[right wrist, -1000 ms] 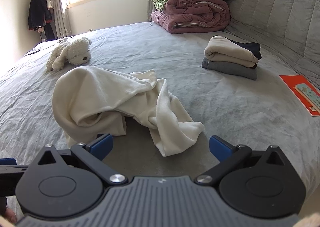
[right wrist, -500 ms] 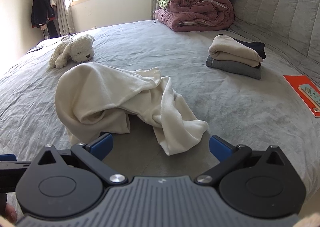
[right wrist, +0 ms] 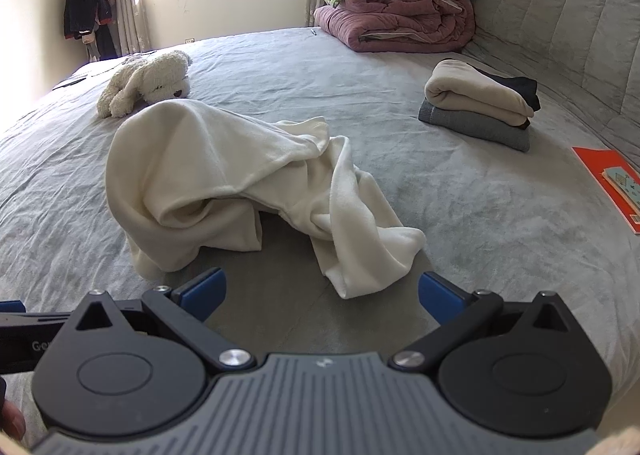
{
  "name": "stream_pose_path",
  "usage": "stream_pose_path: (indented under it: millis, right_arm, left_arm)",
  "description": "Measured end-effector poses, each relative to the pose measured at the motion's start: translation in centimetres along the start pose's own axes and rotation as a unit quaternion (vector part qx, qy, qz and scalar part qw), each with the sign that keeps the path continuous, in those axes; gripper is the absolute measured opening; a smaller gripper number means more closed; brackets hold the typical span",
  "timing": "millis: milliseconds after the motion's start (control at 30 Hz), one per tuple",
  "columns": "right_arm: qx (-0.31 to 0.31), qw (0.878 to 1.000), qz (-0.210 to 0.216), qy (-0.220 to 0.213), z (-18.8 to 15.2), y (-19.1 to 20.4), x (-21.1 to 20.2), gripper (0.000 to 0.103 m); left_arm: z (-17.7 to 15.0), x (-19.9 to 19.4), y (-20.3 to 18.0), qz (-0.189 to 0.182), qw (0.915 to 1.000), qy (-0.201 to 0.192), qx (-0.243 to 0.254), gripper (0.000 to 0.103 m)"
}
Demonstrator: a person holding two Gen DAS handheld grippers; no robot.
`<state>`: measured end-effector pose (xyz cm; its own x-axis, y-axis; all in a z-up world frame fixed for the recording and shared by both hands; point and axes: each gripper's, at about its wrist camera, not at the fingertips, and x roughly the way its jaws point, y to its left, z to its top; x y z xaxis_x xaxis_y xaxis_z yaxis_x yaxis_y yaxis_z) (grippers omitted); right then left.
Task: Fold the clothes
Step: 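Move both grippers toward the crumpled cream sweatshirt on the bed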
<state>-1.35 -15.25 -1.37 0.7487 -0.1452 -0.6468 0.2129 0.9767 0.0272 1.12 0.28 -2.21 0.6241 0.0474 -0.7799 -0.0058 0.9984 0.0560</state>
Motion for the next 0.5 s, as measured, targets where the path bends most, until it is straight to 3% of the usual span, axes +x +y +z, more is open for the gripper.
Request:
stream_pose_path:
  millis: [500]
  right_arm:
    - [-0.012, 0.999, -0.011, 0.036, -0.9, 0.7, 2.7, 0.103]
  left_arm:
    - [-0.5, 2.7, 0.0, 0.008, 0.9995, 0.029, 0.006, 0.103]
